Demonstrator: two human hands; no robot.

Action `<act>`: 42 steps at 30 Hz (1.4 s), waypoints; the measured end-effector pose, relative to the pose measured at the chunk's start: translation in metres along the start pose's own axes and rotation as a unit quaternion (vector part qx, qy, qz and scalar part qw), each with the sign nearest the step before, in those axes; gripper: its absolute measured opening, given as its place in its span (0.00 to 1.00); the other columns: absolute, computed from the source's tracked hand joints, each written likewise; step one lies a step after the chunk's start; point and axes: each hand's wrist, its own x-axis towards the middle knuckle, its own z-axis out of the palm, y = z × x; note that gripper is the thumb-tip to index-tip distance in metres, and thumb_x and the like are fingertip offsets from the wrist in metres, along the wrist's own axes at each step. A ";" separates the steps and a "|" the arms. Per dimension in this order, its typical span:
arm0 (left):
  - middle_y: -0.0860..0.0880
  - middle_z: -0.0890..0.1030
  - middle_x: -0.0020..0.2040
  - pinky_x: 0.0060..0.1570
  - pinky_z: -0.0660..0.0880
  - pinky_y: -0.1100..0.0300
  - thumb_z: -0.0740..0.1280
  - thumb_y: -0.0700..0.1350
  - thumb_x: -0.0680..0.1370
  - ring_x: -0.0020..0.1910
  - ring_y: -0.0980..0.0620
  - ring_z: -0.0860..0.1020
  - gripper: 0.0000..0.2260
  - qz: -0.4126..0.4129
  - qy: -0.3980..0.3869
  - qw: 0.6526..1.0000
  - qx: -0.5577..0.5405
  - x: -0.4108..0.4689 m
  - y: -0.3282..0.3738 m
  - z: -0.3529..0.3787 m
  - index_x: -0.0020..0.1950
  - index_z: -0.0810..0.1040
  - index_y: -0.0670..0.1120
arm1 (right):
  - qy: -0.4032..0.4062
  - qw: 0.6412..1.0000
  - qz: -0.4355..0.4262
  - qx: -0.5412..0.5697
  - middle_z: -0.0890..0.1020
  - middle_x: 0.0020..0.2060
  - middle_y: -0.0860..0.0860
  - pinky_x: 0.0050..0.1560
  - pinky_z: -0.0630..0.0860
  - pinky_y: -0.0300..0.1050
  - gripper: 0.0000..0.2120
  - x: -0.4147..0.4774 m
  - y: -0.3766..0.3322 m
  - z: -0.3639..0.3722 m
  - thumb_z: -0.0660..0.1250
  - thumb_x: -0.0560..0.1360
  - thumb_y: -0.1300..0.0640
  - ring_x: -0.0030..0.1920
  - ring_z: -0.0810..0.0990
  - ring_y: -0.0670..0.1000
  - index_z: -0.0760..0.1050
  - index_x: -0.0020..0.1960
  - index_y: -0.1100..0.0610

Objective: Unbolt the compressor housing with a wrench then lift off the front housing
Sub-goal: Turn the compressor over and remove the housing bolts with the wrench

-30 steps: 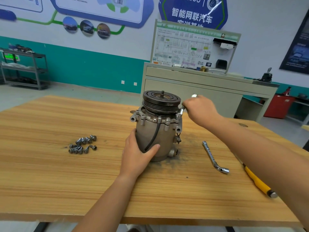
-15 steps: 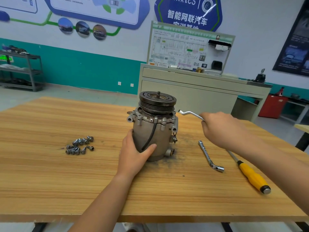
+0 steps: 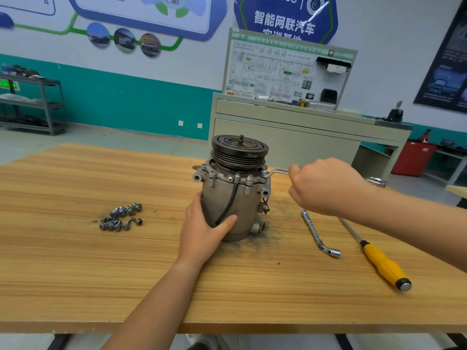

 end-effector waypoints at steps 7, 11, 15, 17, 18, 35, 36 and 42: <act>0.49 0.66 0.70 0.65 0.64 0.58 0.74 0.55 0.67 0.68 0.52 0.65 0.41 0.002 0.005 1.000 0.004 0.000 -0.001 0.001 0.74 0.59 0.47 | -0.019 0.995 -0.038 -0.094 0.66 0.28 0.49 0.24 0.57 0.40 0.06 0.042 0.029 0.010 0.55 0.78 0.64 0.26 0.65 0.48 0.68 0.53 0.58; 0.49 0.67 0.69 0.66 0.65 0.56 0.74 0.57 0.67 0.68 0.52 0.65 0.41 0.003 0.003 1.000 0.004 0.000 -0.001 0.001 0.74 0.59 0.48 | 0.018 0.999 -0.017 -0.038 0.78 0.42 0.53 0.33 0.66 0.43 0.10 0.066 0.015 0.026 0.55 0.78 0.66 0.39 0.76 0.54 0.68 0.58 0.60; 0.50 0.67 0.69 0.66 0.66 0.54 0.73 0.58 0.66 0.67 0.53 0.66 0.41 0.001 0.003 1.000 0.002 0.001 -0.001 0.000 0.74 0.60 0.48 | 0.105 0.993 0.039 0.042 0.74 0.37 0.51 0.32 0.67 0.44 0.11 0.054 0.021 0.045 0.53 0.80 0.61 0.36 0.74 0.53 0.67 0.60 0.59; 0.49 0.67 0.69 0.65 0.65 0.56 0.74 0.57 0.66 0.67 0.52 0.66 0.41 0.002 0.006 1.000 0.003 0.002 -0.002 0.001 0.74 0.60 0.48 | 0.167 0.959 0.128 0.190 0.72 0.34 0.51 0.33 0.67 0.45 0.14 0.036 0.026 0.043 0.51 0.81 0.57 0.35 0.74 0.55 0.68 0.62 0.60; 0.49 0.67 0.69 0.64 0.65 0.58 0.74 0.57 0.66 0.67 0.52 0.66 0.41 0.003 0.009 1.000 0.004 0.002 -0.003 0.001 0.74 0.60 0.47 | 0.186 0.927 0.148 0.289 0.73 0.33 0.50 0.33 0.66 0.45 0.14 0.026 0.026 0.039 0.51 0.81 0.56 0.34 0.74 0.55 0.68 0.63 0.60; 0.47 0.67 0.69 0.66 0.65 0.54 0.74 0.55 0.67 0.68 0.51 0.65 0.41 -0.005 0.002 1.000 -0.006 0.000 -0.001 0.001 0.74 0.60 0.47 | -0.032 0.997 0.014 0.066 0.64 0.29 0.48 0.24 0.56 0.41 0.08 -0.011 -0.031 -0.034 0.55 0.74 0.67 0.27 0.63 0.48 0.64 0.48 0.56; 0.47 0.66 0.69 0.67 0.65 0.53 0.74 0.55 0.67 0.68 0.51 0.65 0.41 -0.005 0.002 1.000 -0.006 0.000 -0.001 0.001 0.74 0.60 0.47 | -0.035 0.998 0.006 0.043 0.64 0.29 0.49 0.24 0.56 0.41 0.08 -0.010 -0.032 -0.037 0.56 0.74 0.68 0.29 0.66 0.50 0.66 0.51 0.57; 0.48 0.66 0.70 0.67 0.64 0.52 0.74 0.56 0.67 0.68 0.51 0.64 0.41 -0.006 0.000 1.000 -0.009 0.000 -0.001 0.000 0.74 0.59 0.47 | -0.042 0.997 -0.039 -0.052 0.61 0.29 0.49 0.23 0.56 0.41 0.08 -0.008 -0.034 -0.045 0.55 0.78 0.63 0.26 0.61 0.49 0.69 0.55 0.58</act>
